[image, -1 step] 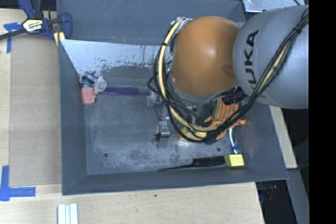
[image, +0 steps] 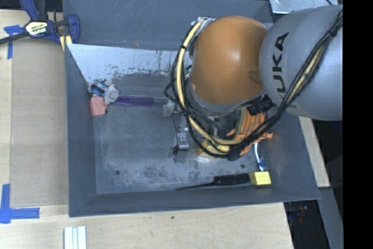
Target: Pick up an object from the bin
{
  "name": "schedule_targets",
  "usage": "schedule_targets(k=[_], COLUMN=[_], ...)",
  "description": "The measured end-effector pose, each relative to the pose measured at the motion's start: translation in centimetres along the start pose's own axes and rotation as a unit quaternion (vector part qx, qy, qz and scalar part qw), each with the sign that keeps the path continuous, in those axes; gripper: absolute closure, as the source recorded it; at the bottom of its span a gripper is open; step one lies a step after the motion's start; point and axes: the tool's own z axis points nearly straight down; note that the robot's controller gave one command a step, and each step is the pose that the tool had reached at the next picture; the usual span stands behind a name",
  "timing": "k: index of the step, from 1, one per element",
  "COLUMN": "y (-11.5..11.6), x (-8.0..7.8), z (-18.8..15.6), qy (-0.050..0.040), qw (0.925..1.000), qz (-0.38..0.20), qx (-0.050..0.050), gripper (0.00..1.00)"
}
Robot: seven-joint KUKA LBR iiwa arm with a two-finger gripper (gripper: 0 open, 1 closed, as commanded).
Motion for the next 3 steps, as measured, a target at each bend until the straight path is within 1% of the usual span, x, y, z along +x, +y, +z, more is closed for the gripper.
schedule_targets(k=[1, 2, 3], y=[-4.4, -8.6, -12.9], x=[0.1, 2.2, -0.2], z=[5.6, 7.8, 12.4], qy=[-0.0015, -0.0017, -0.0009], qw=[0.9974, 0.9716, 0.9886], qz=[-0.071, -0.237, -0.151], qx=[0.000, 0.000, 0.001], gripper=[0.00, 0.00, 0.00])
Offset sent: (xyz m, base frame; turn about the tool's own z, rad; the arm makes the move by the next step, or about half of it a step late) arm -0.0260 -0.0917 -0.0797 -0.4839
